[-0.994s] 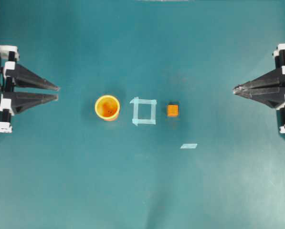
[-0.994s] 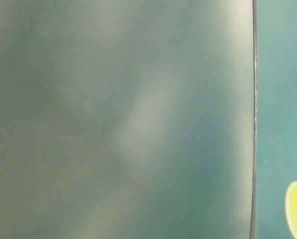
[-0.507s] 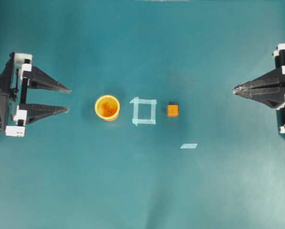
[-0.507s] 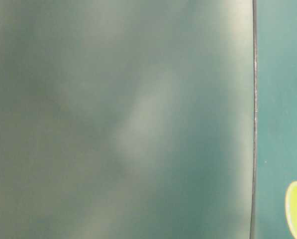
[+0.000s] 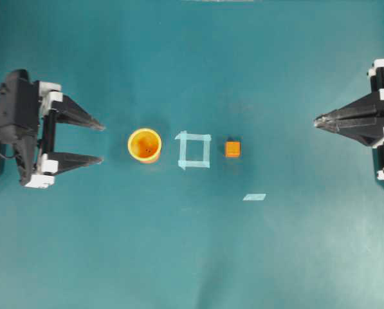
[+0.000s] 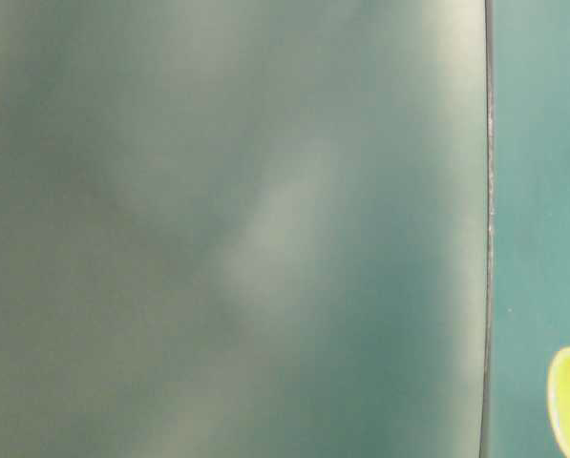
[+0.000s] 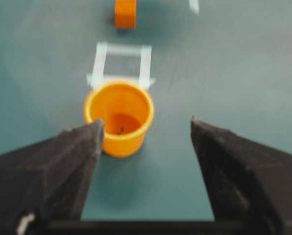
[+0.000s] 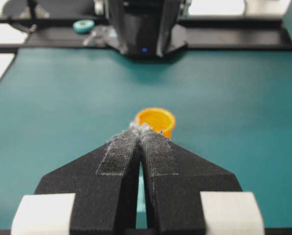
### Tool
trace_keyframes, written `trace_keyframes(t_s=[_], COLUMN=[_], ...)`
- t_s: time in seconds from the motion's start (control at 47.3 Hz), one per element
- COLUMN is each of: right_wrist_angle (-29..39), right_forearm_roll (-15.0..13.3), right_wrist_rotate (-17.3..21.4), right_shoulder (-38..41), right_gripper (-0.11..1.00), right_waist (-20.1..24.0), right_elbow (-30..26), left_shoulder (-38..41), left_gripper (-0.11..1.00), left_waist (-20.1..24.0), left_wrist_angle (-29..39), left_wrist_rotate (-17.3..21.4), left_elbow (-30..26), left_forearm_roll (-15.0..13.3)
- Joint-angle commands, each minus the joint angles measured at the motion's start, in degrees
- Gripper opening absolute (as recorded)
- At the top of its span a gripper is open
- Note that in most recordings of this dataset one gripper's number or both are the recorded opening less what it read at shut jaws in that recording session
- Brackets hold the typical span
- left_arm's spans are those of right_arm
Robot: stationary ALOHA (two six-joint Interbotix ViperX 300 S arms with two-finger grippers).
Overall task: Move the cup to the right with left arm.
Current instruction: 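Move the open left gripper rightward to surround the orange cup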
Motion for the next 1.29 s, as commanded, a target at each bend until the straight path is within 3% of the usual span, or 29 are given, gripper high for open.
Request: trace_keyframes(t_s=[0.0,0.275,0.803,1.268], right_wrist_angle=[-0.18,-0.18,2.29,2.64], right_forearm_roll=[0.18,0.18,0.26,0.35], right_wrist_rotate=[0.09,0.18,0.18,0.26], right_shoulder=[0.09,0.09,-0.35,-1.05], right_gripper=[-0.01,-0.01,0.0,0.0], right_waist=[0.0,0.0,0.0,0.0], right_elbow=[-1.93,-2.02,-3.69,-4.04], left_shoulder=[1.76,10.81,23.29,30.85], left_gripper=[0.72,0.84,0.84,0.84], left_waist=[0.0,0.35,2.9,2.9], left_wrist_angle=[0.18,-1.85,-10.72,-16.96], left_wrist_rotate=[-0.09,0.18,1.14,1.05], left_elbow=[-1.93,-2.72,-1.76,-5.71], left_forearm_roll=[0.18,0.18,0.18,0.18])
